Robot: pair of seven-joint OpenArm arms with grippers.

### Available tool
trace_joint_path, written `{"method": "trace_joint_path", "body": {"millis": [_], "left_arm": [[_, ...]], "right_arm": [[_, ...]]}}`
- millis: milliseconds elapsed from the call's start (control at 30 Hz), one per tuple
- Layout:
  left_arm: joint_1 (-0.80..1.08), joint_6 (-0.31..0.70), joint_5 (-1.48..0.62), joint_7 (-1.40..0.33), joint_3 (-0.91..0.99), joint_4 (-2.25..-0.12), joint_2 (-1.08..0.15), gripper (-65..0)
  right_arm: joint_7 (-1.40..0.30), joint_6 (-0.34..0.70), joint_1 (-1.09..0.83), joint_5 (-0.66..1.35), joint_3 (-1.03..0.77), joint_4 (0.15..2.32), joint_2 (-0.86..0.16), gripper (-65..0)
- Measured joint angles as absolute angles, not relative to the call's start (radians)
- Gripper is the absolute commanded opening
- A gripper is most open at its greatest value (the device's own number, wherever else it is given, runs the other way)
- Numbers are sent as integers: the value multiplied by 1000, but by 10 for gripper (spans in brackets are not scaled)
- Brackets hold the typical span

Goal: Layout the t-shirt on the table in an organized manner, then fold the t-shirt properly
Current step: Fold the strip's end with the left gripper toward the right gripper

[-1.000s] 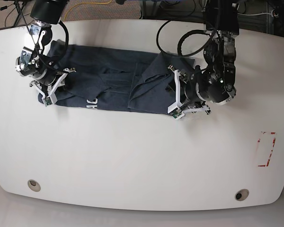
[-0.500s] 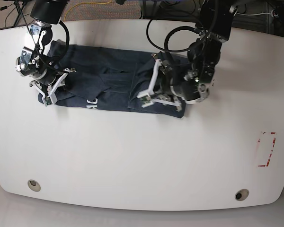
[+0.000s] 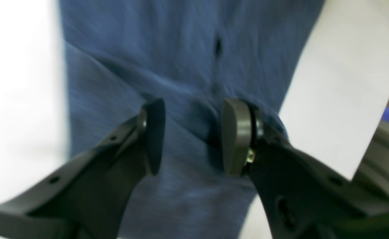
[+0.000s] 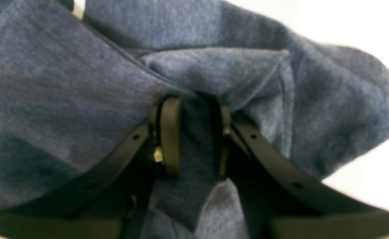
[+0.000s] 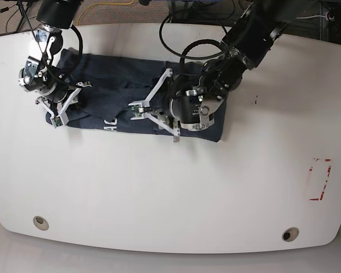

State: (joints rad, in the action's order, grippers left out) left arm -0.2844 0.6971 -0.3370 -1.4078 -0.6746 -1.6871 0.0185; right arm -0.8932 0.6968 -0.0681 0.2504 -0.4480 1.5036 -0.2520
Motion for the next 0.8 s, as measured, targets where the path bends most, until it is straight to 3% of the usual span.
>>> {"method": "trace_joint_path", "body": {"millis": [400, 667, 800], "left_arm": [[-296, 697, -327, -1398, -400, -1750, 17, -406], [-186, 697, -296, -1314, -241, -1747, -59, -413], [-133, 697, -299, -1258, -237, -1747, -97, -529]], "right_arm": [[-891, 697, -70, 251, -448, 1504, -252, -512], [-895, 696, -67, 246, -450, 1504, -244, -512], [-890, 696, -67, 244, -451, 1504, -237, -512]]}}
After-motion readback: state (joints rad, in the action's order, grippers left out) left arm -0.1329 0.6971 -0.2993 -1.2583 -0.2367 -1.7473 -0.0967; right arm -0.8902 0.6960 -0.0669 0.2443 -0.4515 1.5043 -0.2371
